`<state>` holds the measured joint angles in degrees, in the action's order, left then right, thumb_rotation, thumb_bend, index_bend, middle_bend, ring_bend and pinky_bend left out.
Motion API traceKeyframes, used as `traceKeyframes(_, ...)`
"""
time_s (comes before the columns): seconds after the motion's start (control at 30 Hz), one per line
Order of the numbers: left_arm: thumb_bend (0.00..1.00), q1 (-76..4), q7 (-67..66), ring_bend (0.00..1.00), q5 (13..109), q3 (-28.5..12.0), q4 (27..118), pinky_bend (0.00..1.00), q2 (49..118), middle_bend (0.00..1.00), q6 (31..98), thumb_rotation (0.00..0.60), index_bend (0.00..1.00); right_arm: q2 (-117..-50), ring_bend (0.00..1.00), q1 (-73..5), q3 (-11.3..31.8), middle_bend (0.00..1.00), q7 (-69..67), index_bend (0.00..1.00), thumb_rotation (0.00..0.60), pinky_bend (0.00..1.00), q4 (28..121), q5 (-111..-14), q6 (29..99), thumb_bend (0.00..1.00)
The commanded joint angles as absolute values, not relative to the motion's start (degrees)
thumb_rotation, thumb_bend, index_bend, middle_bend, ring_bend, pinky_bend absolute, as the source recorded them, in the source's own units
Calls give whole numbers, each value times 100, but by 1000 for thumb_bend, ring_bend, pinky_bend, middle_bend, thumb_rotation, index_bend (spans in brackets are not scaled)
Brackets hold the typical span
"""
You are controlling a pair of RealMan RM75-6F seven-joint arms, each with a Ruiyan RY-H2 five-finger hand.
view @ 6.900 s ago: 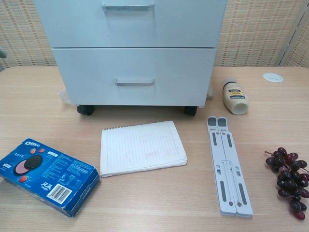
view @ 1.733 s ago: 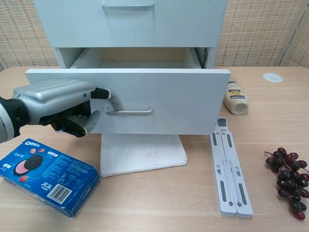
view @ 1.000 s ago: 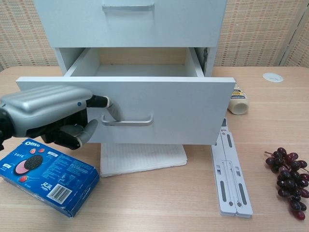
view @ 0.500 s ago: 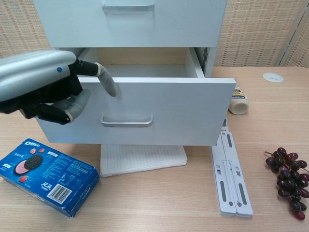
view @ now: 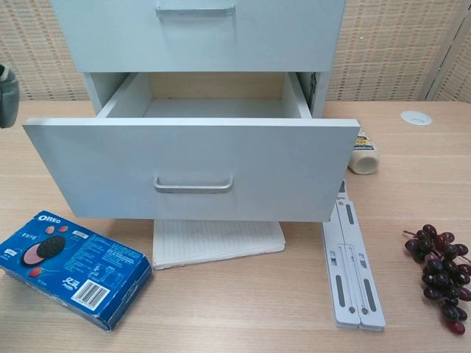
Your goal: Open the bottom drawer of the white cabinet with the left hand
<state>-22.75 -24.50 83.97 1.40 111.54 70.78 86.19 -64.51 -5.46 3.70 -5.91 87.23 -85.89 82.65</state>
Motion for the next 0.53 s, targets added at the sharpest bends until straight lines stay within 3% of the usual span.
traceKeyframes(0.03, 669, -2078, -2387, 613, 8149, 162, 10900, 724, 6990, 696, 8638, 600, 475, -6444, 77, -552, 365, 170, -600, 104, 600, 103, 8725, -8594, 8253, 337)
traceKeyframes(0.17, 511, -1825, -2388, 382, 7965, 212, 10613, 437, 7011, 428, 8716, 600, 258, -6428, 77, -561, 350, 170, -613, 104, 600, 103, 8733, -8605, 8228, 336)
traceKeyframes(0.23, 480, -1678, -2327, 307, 8014, 213, 10424, 356, 7077, 339, 8874, 600, 196, -6423, 77, -569, 354, 170, -617, 104, 600, 103, 8741, -8601, 8219, 336)
traceKeyframes(0.53, 462, -1131, -2019, 245, 8340, 233, 9917, 266, 7377, 248, 9439, 600, 148, -6435, 77, -593, 388, 170, -596, 105, 600, 103, 8787, -8587, 8236, 337)
